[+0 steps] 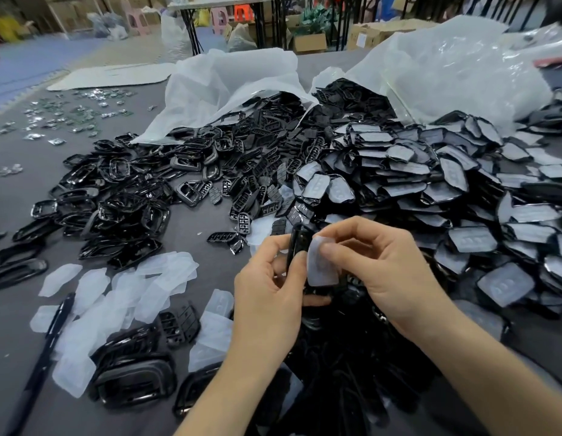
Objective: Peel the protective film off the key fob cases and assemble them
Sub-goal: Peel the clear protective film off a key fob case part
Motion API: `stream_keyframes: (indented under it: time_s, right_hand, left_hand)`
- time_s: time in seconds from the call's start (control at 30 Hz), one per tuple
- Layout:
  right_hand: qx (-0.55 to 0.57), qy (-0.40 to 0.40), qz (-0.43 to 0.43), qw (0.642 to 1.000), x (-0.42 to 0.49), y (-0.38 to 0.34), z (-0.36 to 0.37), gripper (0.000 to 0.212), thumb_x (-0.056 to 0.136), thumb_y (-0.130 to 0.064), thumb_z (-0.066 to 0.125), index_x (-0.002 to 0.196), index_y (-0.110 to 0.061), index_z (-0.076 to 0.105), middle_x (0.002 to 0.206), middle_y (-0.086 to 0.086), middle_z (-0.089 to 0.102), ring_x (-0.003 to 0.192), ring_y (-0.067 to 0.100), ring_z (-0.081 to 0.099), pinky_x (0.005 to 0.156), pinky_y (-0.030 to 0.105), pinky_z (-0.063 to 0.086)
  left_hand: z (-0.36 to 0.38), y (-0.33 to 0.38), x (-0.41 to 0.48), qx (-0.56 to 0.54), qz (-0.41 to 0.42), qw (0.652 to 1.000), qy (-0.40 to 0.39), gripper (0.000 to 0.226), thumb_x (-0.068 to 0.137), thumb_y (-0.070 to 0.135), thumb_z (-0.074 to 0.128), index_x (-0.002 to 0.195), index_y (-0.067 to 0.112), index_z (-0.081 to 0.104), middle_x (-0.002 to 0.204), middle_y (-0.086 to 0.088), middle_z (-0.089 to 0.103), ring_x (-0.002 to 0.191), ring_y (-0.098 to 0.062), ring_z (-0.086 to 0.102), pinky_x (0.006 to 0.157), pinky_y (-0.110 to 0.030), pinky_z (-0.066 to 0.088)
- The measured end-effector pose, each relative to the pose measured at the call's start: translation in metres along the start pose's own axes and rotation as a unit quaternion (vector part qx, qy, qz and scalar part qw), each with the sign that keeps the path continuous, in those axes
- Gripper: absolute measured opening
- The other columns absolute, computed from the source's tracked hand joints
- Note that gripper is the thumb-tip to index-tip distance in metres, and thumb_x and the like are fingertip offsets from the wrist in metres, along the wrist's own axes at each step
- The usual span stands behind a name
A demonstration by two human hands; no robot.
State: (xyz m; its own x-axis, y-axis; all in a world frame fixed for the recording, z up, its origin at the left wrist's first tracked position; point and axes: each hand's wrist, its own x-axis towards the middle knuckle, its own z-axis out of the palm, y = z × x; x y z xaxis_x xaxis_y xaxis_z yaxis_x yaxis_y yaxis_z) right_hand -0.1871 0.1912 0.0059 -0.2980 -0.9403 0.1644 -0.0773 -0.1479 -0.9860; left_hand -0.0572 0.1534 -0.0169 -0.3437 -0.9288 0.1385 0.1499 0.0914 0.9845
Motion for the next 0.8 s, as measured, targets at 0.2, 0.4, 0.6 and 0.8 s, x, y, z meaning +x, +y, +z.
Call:
stream_keyframes:
  time_s: [0.2,0.4,0.6,0.8]
  right_hand:
    - [-0.012,0.024,-0.035,0.999,-0.0025,-0.0015,0.0019,0.022,0.081,-0.008,0.07,0.08,-0.03,0.074,0.076,-0.006,0.072,0.07,0.006,0.064,0.066,0.013,0.05]
    - [0.216,-0.053,0.046,0.974,-0.0026,-0.002,0.0046,0.013,0.063,-0.022,0.072,0.075,-0.023,0.075,0.07,-0.004,0.065,0.068,0.009,0.063,0.062,0.023,0.055]
    - [0.058,-0.009,-0.029,0.998,-0.0019,0.0015,0.0013,0.011,0.072,-0.015,0.076,0.075,-0.023,0.07,0.069,-0.006,0.065,0.066,0.007,0.06,0.061,0.019,0.05]
    - [-0.184,0.089,-0.236,0.95,-0.0086,0.0065,0.0072,0.015,0.082,-0.004,0.068,0.08,-0.019,0.066,0.086,-0.007,0.063,0.076,0.008,0.061,0.065,0.016,0.049]
  left_hand:
    - [0.0015,-0.0045,0.0008,0.007,-0.006,1.0,0.001,0.016,0.094,0.009,0.058,0.096,0.022,0.065,0.076,-0.007,0.073,0.069,-0.022,0.073,0.054,-0.029,0.058]
    - [0.0036,-0.0067,0.0003,-0.01,-0.004,1.0,0.0,0.021,0.093,0.009,0.061,0.09,0.03,0.067,0.083,-0.006,0.074,0.073,-0.023,0.073,0.056,-0.028,0.058]
    - [0.0052,-0.0047,-0.0019,0.019,0.05,0.999,0.005,0.009,0.092,0.024,0.063,0.093,0.033,0.064,0.081,0.002,0.074,0.074,-0.014,0.073,0.055,-0.024,0.057]
    - [0.0041,-0.004,-0.0051,0.147,0.131,0.98,0.022,0.01,0.091,0.049,0.051,0.099,0.05,0.055,0.085,0.02,0.071,0.064,-0.007,0.071,0.055,-0.034,0.06]
